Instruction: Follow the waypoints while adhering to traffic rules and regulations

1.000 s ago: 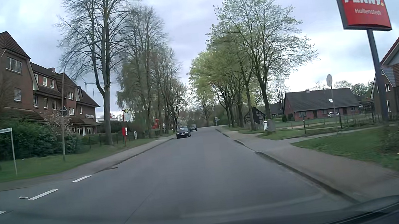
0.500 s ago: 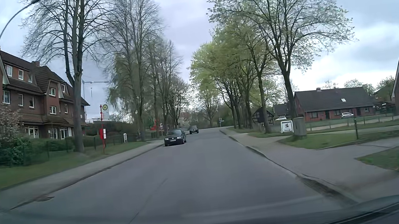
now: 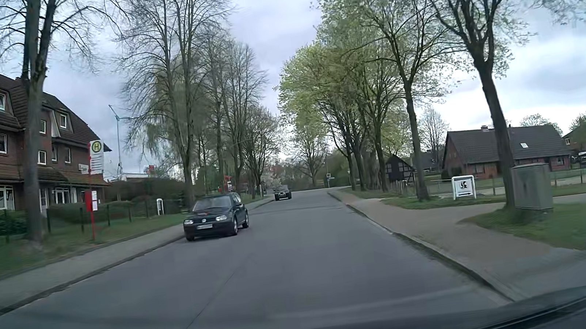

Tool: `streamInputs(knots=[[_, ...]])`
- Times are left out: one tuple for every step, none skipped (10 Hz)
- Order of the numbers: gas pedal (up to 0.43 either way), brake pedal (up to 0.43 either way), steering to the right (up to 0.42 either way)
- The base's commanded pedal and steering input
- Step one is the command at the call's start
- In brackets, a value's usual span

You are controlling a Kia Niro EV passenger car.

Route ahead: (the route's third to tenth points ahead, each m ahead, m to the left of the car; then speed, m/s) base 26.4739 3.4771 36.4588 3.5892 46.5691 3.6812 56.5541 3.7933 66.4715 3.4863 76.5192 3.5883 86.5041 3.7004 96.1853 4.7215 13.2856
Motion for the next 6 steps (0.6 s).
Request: streamInputs(knots=[[0.177,0.0,-0.007],[0.177,0.0,-0.007],[0.177,0.0,-0.007],[0.177,0.0,-0.006],[0.177,0.0,-0.003],[0.177,0.0,-0.002]])
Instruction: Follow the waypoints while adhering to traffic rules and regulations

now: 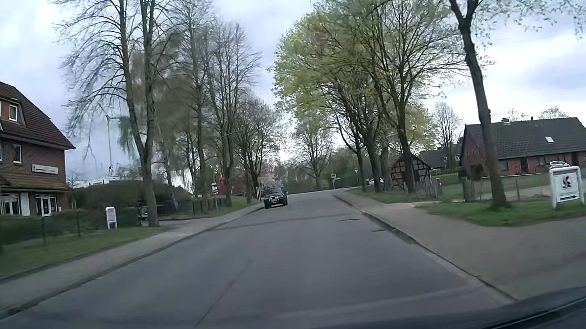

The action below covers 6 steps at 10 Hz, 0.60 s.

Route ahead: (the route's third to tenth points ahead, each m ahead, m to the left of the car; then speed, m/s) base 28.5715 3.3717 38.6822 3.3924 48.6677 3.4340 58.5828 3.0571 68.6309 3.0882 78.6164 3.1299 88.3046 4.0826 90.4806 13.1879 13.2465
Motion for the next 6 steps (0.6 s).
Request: streamInputs(knots=[[0.177,0.0,-0.002],[0.177,0.0,-0.003],[0.177,0.0,-0.002],[0.177,0.0,-0.002],[0.169,0.0,-0.003],[0.157,0.0,-0.002]])
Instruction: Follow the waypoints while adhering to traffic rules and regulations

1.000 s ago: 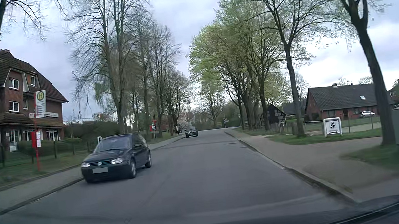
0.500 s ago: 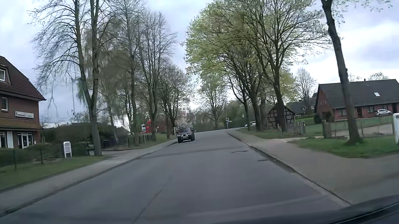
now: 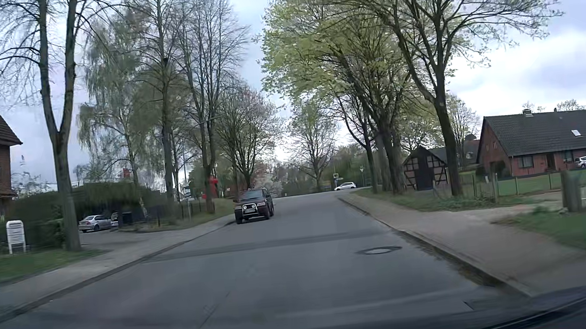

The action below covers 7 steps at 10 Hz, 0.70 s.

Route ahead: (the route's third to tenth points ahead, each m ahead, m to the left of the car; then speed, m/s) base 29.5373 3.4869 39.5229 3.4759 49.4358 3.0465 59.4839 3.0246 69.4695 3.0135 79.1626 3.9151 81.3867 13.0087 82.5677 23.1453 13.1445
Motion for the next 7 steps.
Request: streamInputs(knots=[[0.15,0.0,-0.001],[0.13,0.0,0.0],[0.13,0.0,0.001],[0.13,0.0,0.0],[0.13,0.0,0.001],[0.13,0.0,0.001],[0.138,0.0,0.001]])
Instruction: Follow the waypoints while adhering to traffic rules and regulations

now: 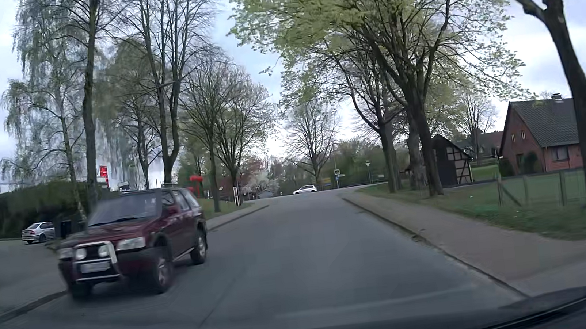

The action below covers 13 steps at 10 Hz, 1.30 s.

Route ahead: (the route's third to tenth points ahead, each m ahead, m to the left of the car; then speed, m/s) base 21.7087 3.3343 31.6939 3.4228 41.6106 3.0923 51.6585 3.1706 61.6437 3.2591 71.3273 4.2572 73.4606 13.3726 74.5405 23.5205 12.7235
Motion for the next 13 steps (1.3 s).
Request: streamInputs(knots=[[0.138,0.0,0.001],[0.138,0.0,0.001],[0.138,0.0,0.001],[0.138,0.0,0.001],[0.138,0.0,0.0],[0.138,0.0,-0.003],[0.138,0.0,-0.003],[0.13,0.0,-0.003],[0.118,0.0,-0.003],[0.118,0.0,-0.003],[0.118,0.0,-0.003],[0.118,0.0,-0.003],[0.118,0.0,-0.003]])
